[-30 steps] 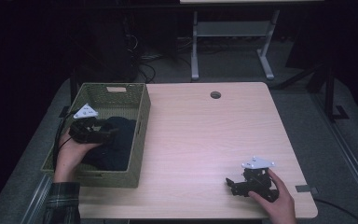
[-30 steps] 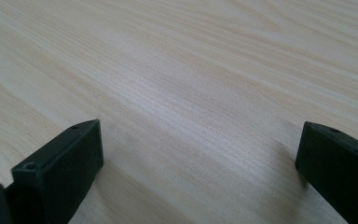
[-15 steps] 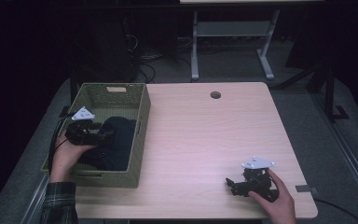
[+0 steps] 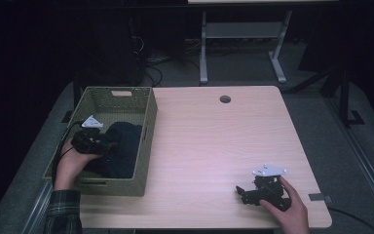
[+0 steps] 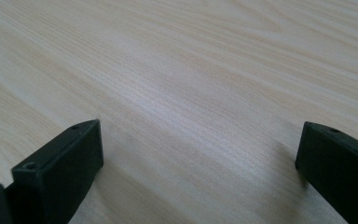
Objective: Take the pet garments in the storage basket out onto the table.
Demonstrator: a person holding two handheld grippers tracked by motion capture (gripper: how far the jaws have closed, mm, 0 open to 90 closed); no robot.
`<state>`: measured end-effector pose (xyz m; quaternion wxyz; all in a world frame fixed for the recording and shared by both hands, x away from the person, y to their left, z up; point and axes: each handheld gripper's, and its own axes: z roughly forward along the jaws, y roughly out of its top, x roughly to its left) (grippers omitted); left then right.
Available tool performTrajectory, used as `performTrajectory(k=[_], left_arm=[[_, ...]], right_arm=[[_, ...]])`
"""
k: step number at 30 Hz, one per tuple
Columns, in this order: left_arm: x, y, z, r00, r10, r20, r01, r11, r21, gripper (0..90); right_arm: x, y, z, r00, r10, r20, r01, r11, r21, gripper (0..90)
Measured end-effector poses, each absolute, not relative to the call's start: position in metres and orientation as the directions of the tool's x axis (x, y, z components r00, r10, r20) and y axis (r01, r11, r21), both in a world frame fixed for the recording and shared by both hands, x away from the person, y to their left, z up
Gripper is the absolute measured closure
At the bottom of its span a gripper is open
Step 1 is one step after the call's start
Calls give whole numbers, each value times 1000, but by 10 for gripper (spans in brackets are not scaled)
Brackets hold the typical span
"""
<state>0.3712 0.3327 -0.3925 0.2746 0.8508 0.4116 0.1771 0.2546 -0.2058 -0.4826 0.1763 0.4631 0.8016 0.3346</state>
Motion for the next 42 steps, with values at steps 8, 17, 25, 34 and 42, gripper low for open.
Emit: performTrajectory(k=[8, 17, 25, 34, 42], left_arm=[[374, 330, -403, 602, 796, 66, 634, -527, 567, 334], [377, 325, -413, 615, 786, 60, 670, -561, 486, 338], [378, 323, -420, 619, 784, 56, 694, -579, 428, 421], [378, 323, -418, 592, 806, 26, 731, -550, 404, 775], [376, 335, -400, 552, 833, -38, 722, -455, 521, 797]], right_arm=[[255, -206, -483, -509, 861, 28, 625, 347, 699, 4], [255, -206, -483, -509, 860, 27, 624, 347, 700, 4], [255, -206, -483, -510, 860, 27, 624, 348, 700, 4], [255, -206, -483, -509, 860, 27, 624, 347, 700, 4], [255, -206, -483, -509, 860, 27, 625, 347, 700, 4]])
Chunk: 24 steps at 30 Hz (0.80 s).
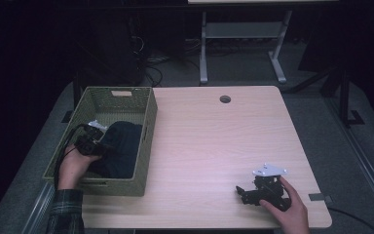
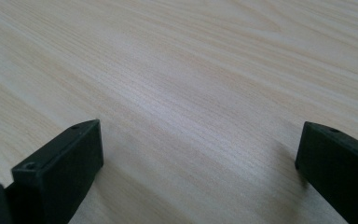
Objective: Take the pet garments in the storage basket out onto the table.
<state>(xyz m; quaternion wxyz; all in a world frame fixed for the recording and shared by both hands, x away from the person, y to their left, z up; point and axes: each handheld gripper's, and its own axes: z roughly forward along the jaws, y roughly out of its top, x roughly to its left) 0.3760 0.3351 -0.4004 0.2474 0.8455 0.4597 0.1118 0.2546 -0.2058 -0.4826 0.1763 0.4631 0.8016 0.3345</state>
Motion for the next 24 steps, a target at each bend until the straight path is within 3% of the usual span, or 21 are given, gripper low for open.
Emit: performTrajectory(k=[14, 24], left_arm=[[364, 355, -371, 542, 828, -144, 600, -260, 757, 813], [357, 365, -351, 547, 809, -214, 531, -138, 836, 820]], right_arm=[[255, -206, -483, -509, 860, 27, 624, 347, 700, 4], [255, -206, -483, -509, 860, 27, 625, 347, 699, 4]])
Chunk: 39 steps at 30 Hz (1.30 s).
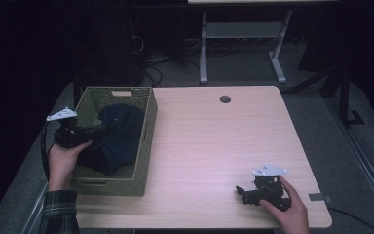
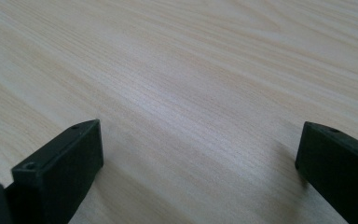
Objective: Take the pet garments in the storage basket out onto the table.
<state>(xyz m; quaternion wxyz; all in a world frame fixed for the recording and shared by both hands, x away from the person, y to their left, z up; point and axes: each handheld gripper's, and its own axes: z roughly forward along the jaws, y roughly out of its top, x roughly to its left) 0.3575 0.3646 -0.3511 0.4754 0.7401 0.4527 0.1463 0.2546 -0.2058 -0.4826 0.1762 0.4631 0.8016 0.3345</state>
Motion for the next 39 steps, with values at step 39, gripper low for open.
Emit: performTrajectory(k=[39], left_arm=[[347, 285, -245, 764, 612, -204, 332, -102, 938, 827]], right_arm=[[254, -206, -483, -507, 861, 31, 626, 344, 700, 4]])
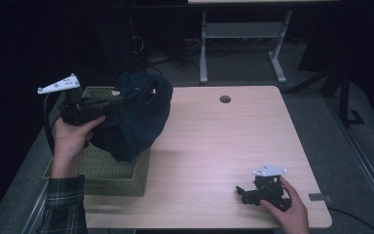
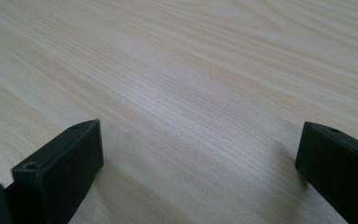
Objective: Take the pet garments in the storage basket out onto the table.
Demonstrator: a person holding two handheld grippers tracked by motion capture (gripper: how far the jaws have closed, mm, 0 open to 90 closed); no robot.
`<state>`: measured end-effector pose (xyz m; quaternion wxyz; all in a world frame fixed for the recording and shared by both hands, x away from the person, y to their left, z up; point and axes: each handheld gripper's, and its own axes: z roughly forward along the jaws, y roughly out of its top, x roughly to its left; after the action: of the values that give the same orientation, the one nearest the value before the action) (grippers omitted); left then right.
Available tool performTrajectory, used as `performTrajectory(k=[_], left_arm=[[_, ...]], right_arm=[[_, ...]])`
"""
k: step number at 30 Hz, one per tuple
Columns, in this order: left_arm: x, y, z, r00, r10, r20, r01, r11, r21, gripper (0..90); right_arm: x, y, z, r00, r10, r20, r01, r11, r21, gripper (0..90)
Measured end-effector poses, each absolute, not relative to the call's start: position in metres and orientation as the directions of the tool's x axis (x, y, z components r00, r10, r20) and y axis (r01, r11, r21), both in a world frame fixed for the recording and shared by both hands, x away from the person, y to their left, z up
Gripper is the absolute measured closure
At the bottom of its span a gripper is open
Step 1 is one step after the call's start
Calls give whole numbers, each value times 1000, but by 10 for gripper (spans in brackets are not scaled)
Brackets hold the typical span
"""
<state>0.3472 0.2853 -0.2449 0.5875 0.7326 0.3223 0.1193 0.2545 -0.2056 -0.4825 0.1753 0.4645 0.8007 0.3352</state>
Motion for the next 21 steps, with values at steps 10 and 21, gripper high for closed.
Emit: performTrajectory(k=[10, 21], left_arm=[[355, 253, -240, 795, 574, -193, 314, -118, 942, 827], [361, 223, -238, 823, 537, -185, 301, -136, 944, 827]], right_arm=[[254, -206, -482, -506, 862, 31, 628, 343, 699, 4], [254, -205, -482, -504, 863, 34, 631, 341, 697, 4]])
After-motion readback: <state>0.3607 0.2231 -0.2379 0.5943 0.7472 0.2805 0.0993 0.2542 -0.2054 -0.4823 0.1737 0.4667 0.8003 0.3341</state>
